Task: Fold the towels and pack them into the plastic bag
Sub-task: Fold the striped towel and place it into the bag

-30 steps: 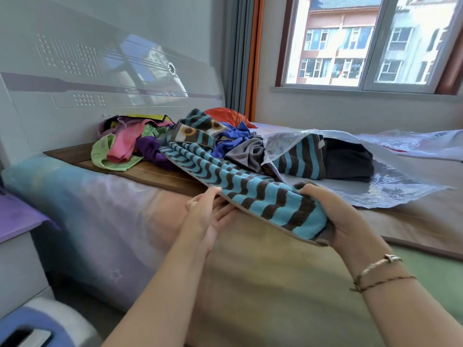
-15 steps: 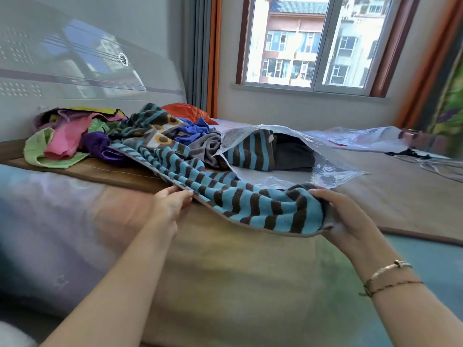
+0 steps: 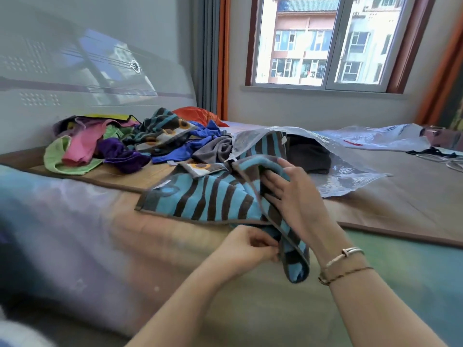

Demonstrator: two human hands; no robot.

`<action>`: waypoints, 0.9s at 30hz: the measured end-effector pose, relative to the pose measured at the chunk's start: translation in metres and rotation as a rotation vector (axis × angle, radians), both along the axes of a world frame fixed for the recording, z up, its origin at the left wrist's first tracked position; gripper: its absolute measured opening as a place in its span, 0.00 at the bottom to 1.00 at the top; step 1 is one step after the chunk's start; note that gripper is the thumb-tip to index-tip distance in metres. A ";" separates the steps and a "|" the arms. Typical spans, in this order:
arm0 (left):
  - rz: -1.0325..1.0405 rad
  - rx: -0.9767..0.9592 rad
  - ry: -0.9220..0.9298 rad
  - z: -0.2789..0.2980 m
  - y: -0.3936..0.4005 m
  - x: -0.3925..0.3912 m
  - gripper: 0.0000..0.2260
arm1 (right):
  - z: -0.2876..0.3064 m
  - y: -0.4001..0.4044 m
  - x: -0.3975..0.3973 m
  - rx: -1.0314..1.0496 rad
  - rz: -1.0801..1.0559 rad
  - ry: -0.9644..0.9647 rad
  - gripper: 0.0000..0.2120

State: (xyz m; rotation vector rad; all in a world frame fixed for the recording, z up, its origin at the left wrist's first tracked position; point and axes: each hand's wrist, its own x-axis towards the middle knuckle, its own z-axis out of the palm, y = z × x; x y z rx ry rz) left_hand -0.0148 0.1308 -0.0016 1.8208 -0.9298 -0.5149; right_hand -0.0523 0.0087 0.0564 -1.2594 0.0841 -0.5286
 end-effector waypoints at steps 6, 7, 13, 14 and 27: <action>0.368 0.102 0.004 0.010 0.041 0.055 0.07 | -0.024 0.006 0.032 -0.619 -0.123 0.344 0.27; 0.479 0.110 0.005 0.008 0.050 0.070 0.07 | -0.026 0.009 0.033 -0.736 -0.133 0.369 0.29; 1.051 -0.024 0.253 -0.028 0.093 0.156 0.29 | -0.034 0.019 0.036 -1.154 -0.255 0.397 0.37; 1.104 -0.084 0.297 -0.031 0.096 0.161 0.32 | -0.035 0.020 0.036 -1.185 -0.280 0.386 0.35; 1.094 -0.589 0.457 -0.024 0.080 0.154 0.17 | -0.026 0.030 0.021 -1.240 -0.571 0.337 0.17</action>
